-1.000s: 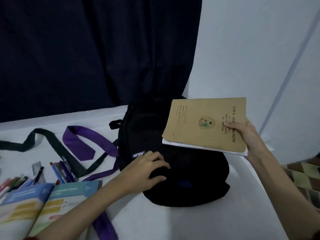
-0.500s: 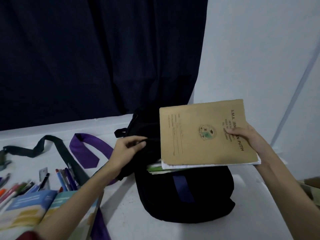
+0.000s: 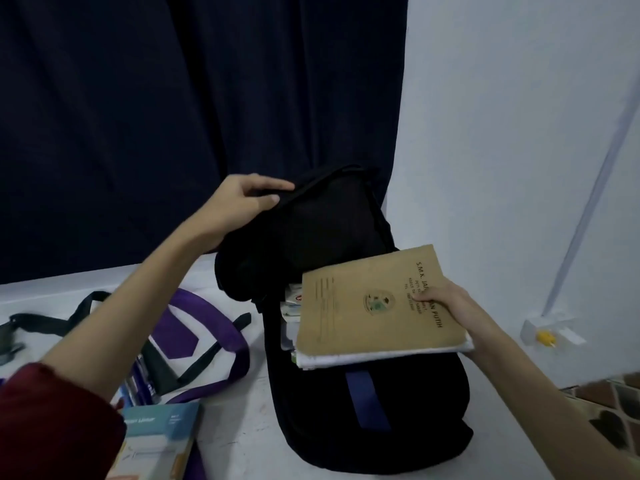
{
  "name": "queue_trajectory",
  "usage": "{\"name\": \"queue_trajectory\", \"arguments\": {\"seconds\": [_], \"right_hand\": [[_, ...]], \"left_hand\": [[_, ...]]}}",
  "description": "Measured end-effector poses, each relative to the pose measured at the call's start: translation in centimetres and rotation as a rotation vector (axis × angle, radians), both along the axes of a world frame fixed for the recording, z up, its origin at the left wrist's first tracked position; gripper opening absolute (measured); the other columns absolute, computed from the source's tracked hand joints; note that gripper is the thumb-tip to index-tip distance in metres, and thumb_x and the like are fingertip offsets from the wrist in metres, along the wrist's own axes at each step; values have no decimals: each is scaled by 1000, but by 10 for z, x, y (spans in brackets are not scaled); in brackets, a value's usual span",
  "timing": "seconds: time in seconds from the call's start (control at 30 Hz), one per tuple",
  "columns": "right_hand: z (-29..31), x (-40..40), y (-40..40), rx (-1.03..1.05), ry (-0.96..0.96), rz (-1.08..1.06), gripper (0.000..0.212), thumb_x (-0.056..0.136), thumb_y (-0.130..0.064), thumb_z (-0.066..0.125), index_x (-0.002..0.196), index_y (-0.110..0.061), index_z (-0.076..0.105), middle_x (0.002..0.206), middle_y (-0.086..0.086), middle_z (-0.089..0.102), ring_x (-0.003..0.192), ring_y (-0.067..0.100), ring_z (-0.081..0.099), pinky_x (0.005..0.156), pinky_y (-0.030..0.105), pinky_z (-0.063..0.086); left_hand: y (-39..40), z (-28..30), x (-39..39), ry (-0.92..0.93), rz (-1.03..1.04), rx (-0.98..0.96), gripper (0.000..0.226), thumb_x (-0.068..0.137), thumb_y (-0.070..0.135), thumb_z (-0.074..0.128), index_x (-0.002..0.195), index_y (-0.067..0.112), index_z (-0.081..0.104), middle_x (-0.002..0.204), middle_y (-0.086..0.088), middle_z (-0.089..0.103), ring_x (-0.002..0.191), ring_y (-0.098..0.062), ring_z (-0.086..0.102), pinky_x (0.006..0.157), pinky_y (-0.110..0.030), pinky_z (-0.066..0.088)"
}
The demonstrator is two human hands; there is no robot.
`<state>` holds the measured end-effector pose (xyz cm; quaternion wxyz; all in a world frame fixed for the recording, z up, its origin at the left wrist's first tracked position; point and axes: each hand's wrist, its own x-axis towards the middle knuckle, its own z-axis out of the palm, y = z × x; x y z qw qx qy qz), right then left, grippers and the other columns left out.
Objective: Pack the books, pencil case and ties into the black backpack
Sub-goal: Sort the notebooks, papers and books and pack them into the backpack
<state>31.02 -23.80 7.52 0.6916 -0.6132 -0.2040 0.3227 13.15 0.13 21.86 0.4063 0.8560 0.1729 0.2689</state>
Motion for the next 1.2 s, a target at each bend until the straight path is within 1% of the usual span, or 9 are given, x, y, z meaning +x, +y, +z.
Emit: {"name": "queue_trajectory", "arguments": {"seconds": [0.13,0.3,0.5,0.63,0.7,0.83,0.97,1.13,1.2], "right_hand": [[-16,-17,22,120,175,-200,28,83,1,58,109,-8,63,101,14,70,92,30,66,76,41,55],[-24,-33,72,332,402,-448,45,87,12,49,123,-14,54,117,12,63,103,28,61,93,44,50],[-18,-39,128,307,454,-190,75,84,2,64,142,-21,24,139,11,46,120,30,52,98,54,44],[-31,-39,125,114,320,-246,66,80,7,64,135,-13,33,124,15,55,92,26,64,63,32,56],[-36,-40,118,134,298,-411,68,80,12,62,133,-17,33,111,16,59,81,25,67,59,28,57],[-33,-53,115,247,296,-543,72,80,22,52,131,-25,32,93,11,56,93,38,66,49,20,54],[-29,-63,132,297,350,-660,76,80,25,42,133,-28,32,88,7,49,92,33,64,52,21,56],[-18,-62,162,314,378,-705,77,78,26,41,130,-30,31,102,6,40,71,18,53,66,30,58],[-16,-51,171,291,358,-663,74,79,24,44,132,-26,30,112,6,38,79,22,53,70,34,58]], "left_hand": [[-8,30,20,22,-18,267,31,92,7,57,113,28,66,113,3,57,107,-12,54,94,-20,41],[-20,47,49,-33,25,457,32,91,8,57,115,26,67,93,18,50,80,-1,49,70,-4,37],[-27,51,60,-50,22,539,33,90,7,56,117,23,66,88,18,48,70,0,45,61,0,36],[-19,48,55,-35,26,533,33,90,8,57,117,25,66,91,17,49,71,-1,44,64,-4,36],[-15,44,53,-29,24,516,33,91,8,57,117,25,66,94,15,50,73,-1,45,67,-7,36],[-15,41,51,-42,12,495,33,91,8,57,117,25,66,92,17,50,72,-1,46,66,-4,38],[-22,46,51,-63,-11,561,35,90,5,55,117,24,66,94,15,50,70,0,46,64,1,36],[-29,59,60,-89,-32,651,38,88,1,53,115,23,68,94,15,51,76,0,47,70,2,36],[-29,61,63,-86,-32,668,38,89,0,53,115,23,68,91,18,49,76,0,46,70,3,35]]}}
